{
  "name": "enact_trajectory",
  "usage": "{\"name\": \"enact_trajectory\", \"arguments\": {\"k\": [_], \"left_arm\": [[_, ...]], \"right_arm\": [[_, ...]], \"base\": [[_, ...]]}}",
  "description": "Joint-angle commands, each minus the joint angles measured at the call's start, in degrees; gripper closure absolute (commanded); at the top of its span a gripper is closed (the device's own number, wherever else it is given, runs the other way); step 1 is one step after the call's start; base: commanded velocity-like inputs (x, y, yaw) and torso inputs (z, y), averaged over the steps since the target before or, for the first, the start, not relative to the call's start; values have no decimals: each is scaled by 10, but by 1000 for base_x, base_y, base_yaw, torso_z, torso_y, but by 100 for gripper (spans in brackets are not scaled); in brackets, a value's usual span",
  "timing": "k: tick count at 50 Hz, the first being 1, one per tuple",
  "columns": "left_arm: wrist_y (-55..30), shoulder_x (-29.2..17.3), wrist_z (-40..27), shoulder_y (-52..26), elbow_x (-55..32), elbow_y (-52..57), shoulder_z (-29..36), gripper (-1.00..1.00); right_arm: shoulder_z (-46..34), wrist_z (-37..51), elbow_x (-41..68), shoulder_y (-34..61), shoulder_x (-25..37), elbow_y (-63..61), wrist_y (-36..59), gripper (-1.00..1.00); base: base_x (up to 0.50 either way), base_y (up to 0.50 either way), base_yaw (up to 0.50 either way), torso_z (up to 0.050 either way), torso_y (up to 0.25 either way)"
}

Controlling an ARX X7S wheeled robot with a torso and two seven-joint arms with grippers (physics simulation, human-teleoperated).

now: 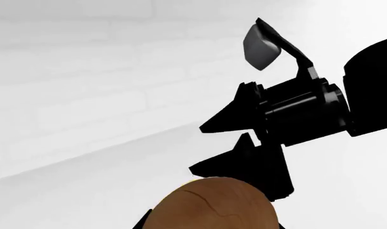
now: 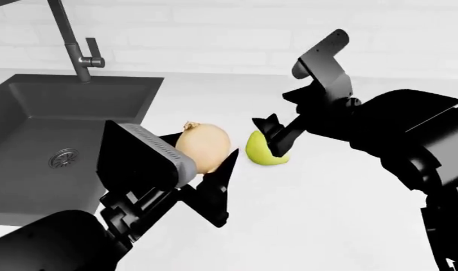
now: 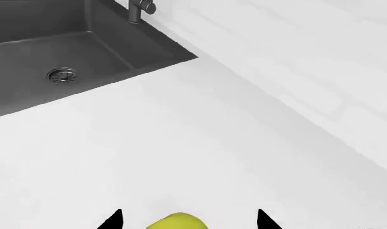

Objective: Pick the pear, onion from the counter and place them in the cabinet. Then close the cabinet.

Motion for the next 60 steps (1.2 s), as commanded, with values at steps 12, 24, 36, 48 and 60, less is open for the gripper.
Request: {"name": "enact_trajectory", "arguments": {"k": [12,24,36,48,60], "left_arm": [[1,-2,-19,-10,-18,4,-3,100],[6,-3,-19,-12,-18,1,1,100],[11,-6,-19,-11,-13,-1,7,100],[25,-9,-11,-4,-3,-4,11,100],[34,-11,-5,0,9,-4,22,100]], "right_arm": [[-55,-16,-22,-8,-8,40,-22,-100],[-93,-30,-39,-7,-29,86,-37,-100],[-111,-30,-51,-11,-36,121,-45,-100],[-120,-27,-59,-19,-38,145,-56,-100],[-102,-8,-60,-33,-30,122,-78,100]], "base": [[0,0,0,0,0],[0,0,0,0,0],[0,0,0,0,0],[0,0,0,0,0],[0,0,0,0,0]]}}
